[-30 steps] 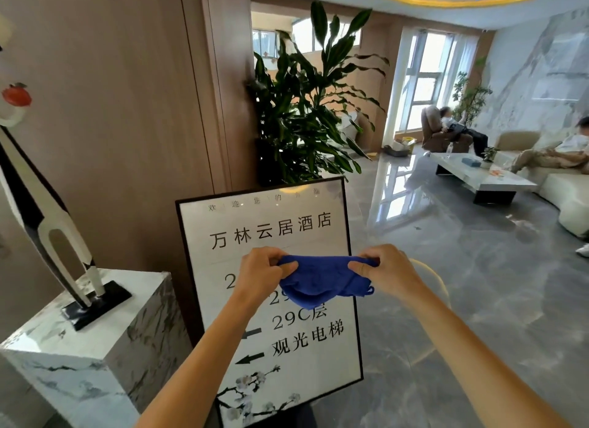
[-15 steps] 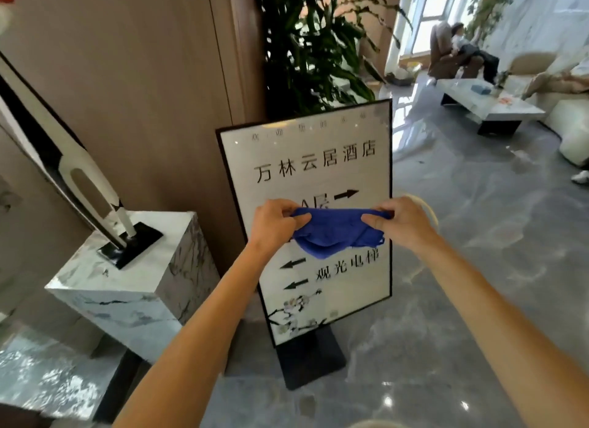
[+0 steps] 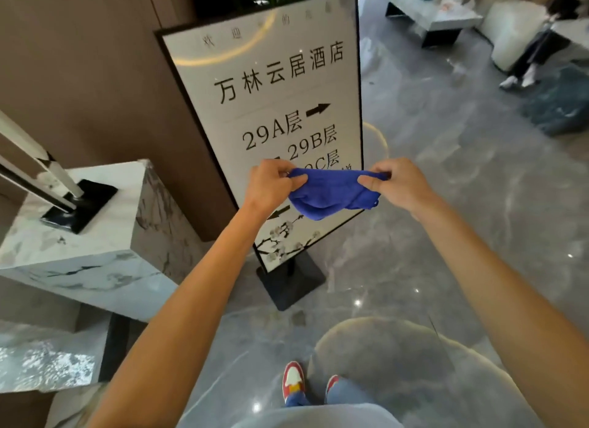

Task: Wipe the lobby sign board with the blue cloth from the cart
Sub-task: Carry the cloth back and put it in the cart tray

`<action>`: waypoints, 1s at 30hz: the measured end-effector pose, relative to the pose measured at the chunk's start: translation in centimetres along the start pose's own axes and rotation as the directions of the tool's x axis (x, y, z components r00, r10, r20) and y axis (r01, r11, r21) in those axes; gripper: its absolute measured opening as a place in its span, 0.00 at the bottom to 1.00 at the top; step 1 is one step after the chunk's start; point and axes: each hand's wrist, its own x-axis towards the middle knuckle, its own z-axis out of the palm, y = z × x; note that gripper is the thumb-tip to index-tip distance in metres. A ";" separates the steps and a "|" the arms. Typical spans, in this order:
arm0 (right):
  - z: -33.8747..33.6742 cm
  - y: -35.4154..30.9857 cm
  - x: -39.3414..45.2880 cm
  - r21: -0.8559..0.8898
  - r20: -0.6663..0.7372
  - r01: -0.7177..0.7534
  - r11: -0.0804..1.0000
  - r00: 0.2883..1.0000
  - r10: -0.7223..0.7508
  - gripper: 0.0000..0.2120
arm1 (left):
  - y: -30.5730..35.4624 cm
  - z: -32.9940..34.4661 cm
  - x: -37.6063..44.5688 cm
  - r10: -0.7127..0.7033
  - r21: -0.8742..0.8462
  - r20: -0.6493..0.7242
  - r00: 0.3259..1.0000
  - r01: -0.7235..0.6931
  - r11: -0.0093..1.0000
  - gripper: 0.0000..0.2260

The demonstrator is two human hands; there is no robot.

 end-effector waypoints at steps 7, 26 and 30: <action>-1.7 2.0 -4.2 0.047 -0.088 -0.042 0.998 0.995 0.046 0.07 | 1.8 2.3 -2.0 0.052 -0.014 0.064 0.997 -0.051 0.999 0.07; -7.8 14.9 -28.4 0.198 -0.383 -0.308 0.931 0.849 0.363 0.06 | 7.1 19.3 -15.2 0.169 -0.056 0.482 0.860 -0.163 0.985 0.03; -9.4 16.9 -34.1 0.237 -0.460 -0.393 0.889 0.760 0.459 0.06 | 9.1 23.5 -17.8 0.236 -0.042 0.547 0.803 -0.255 0.966 0.04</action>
